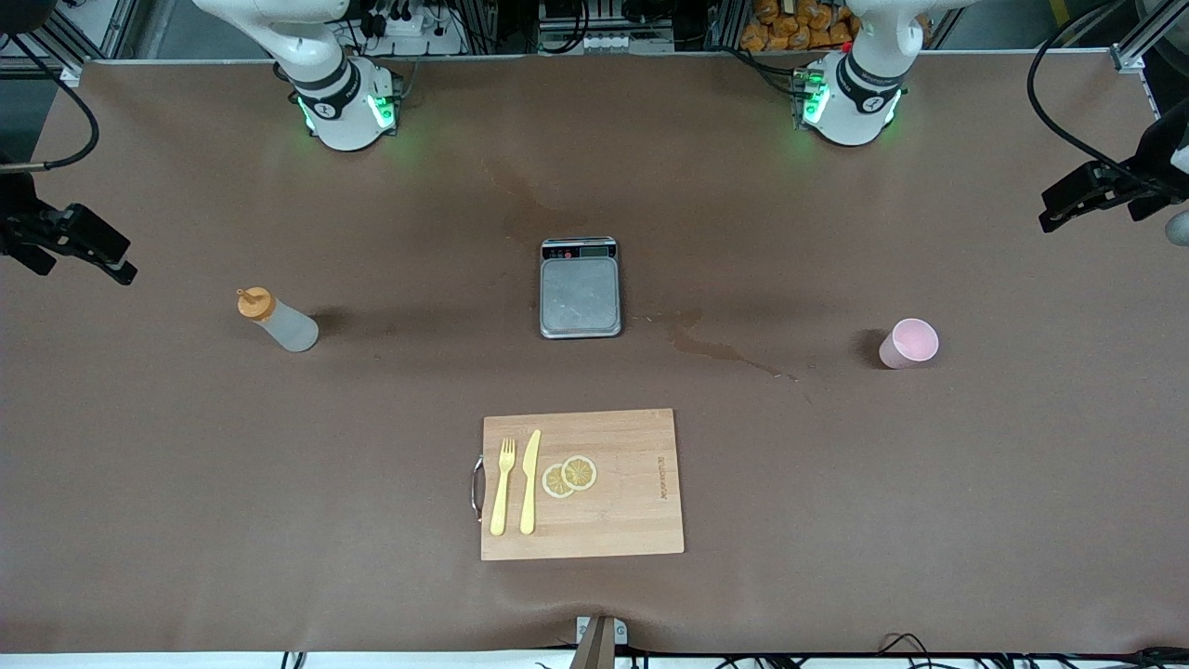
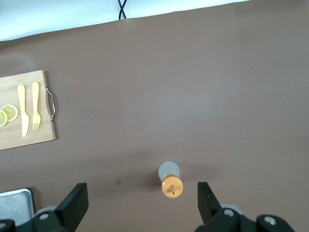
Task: Add sauce to pink cup with both arms
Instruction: 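Reach the right gripper to the sauce bottle while the left gripper reaches the cup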
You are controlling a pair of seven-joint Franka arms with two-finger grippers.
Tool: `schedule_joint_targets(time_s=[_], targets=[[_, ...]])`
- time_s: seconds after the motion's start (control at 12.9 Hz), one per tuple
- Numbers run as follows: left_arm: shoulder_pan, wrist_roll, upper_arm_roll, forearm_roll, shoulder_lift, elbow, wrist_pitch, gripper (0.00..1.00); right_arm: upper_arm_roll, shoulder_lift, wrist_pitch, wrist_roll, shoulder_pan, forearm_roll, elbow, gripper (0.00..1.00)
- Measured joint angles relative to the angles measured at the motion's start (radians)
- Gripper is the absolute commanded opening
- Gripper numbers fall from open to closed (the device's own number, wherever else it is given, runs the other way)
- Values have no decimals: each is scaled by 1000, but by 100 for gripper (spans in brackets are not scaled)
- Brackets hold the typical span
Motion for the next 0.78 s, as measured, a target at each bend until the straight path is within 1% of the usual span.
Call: schedule_joint_targets(time_s=[0.54, 0.78], targets=[[0, 0, -1, 0, 2, 1, -4, 100, -2, 0, -1, 0, 0, 0, 0, 100], [5, 0, 0, 0, 15, -32, -5, 100, -2, 2, -1, -1, 0, -1, 0, 100]])
